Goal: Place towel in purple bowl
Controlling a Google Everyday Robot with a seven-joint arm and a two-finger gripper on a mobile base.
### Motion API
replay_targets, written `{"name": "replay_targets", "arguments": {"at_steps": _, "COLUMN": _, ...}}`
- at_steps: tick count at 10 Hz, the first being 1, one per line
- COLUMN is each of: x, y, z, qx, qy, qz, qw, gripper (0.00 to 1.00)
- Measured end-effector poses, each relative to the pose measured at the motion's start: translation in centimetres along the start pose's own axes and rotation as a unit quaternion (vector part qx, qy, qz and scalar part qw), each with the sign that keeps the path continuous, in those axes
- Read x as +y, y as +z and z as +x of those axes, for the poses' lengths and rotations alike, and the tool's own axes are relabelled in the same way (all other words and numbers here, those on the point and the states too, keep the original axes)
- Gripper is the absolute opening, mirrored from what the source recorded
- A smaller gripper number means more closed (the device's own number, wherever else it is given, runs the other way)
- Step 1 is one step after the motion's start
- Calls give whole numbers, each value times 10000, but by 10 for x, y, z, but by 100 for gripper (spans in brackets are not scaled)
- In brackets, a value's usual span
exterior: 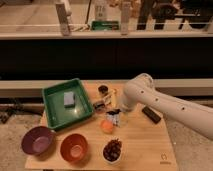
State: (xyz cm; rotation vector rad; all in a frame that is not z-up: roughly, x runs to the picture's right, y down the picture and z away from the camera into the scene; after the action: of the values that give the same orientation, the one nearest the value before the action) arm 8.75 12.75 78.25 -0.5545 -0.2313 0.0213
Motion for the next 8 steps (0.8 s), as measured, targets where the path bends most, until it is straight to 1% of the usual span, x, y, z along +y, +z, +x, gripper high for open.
{"name": "replay_targets", "arguments": {"at_steps": 2, "x": 5, "y": 16, "z": 8, "qx": -11, "qy": 64, "qz": -117, "qw": 9999, "gripper": 80}}
{"name": "replay_targets", "arguments": {"at_steps": 3, "x": 6, "y": 21, "z": 10, "qx": -12, "qy": 88, "qz": -158, "qw": 9998, "gripper": 80}}
{"name": "replay_targets", "arguments": {"at_steps": 4, "x": 10, "y": 28, "z": 14, "qx": 1, "qy": 122, "qz": -236, "qw": 9996, "gripper": 80}}
{"name": "replay_targets", "arguments": {"at_steps": 8, "x": 17, "y": 47, "z": 25, "qx": 27, "qy": 255, "qz": -439, "qw": 9987, "gripper": 80}}
